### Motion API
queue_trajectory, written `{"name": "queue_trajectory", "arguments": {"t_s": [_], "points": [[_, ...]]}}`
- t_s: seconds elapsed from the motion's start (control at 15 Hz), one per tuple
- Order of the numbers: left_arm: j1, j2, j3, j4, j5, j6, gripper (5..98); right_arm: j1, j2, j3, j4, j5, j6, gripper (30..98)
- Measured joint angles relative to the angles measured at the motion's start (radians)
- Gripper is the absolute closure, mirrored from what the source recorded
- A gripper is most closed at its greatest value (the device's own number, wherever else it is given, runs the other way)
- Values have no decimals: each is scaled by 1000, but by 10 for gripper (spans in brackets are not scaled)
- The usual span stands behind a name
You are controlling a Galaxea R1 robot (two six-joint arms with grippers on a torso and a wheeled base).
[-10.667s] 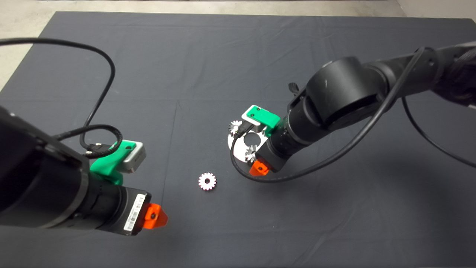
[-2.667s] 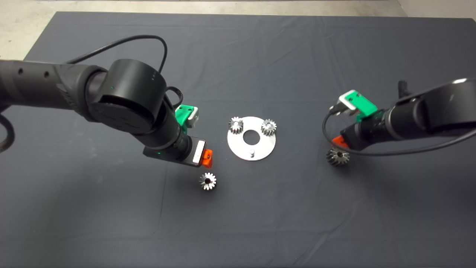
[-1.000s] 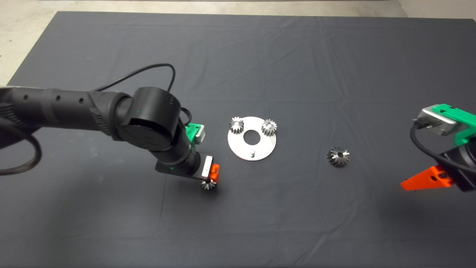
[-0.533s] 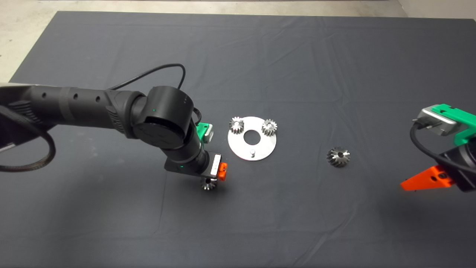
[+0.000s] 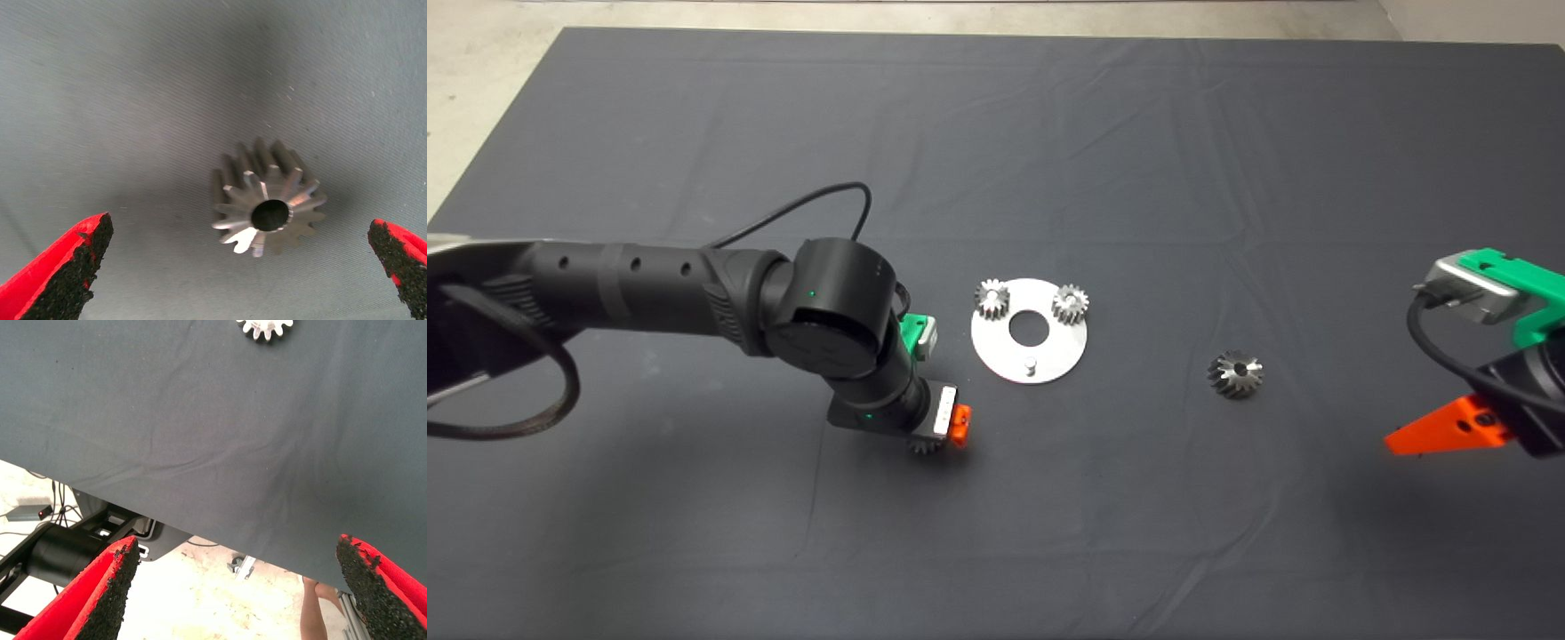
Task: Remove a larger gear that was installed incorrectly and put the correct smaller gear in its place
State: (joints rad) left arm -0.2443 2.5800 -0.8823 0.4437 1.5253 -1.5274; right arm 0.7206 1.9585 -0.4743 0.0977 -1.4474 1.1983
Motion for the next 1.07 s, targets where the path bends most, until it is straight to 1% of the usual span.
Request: {"name": "queue_trajectory", "arguments": {"t_s": [0.33,0.47,0.53,0.67,0.8,0.87,1.0,1.07], "points": [[5,3,-17,22,-1,3,53,0,0,0,0,0,0,504],[13,14,-28,28,0,4,87,0,0,0,0,0,0,504],[17,19,-31,32,1,4,90,0,-1,0,0,0,0,504],[23,30,-32,36,0,4,139,0,-1,0,0,-1,0,504],[28,30,-32,47,0,4,142,0,-1,0,0,-1,0,504],[31,30,-32,56,0,4,181,0,-1,0,0,-1,0,504],[31,29,-30,62,0,4,190,0,-1,0,0,0,0,504],[32,29,-30,63,0,4,210,0,-1,0,0,0,0,504]]}}
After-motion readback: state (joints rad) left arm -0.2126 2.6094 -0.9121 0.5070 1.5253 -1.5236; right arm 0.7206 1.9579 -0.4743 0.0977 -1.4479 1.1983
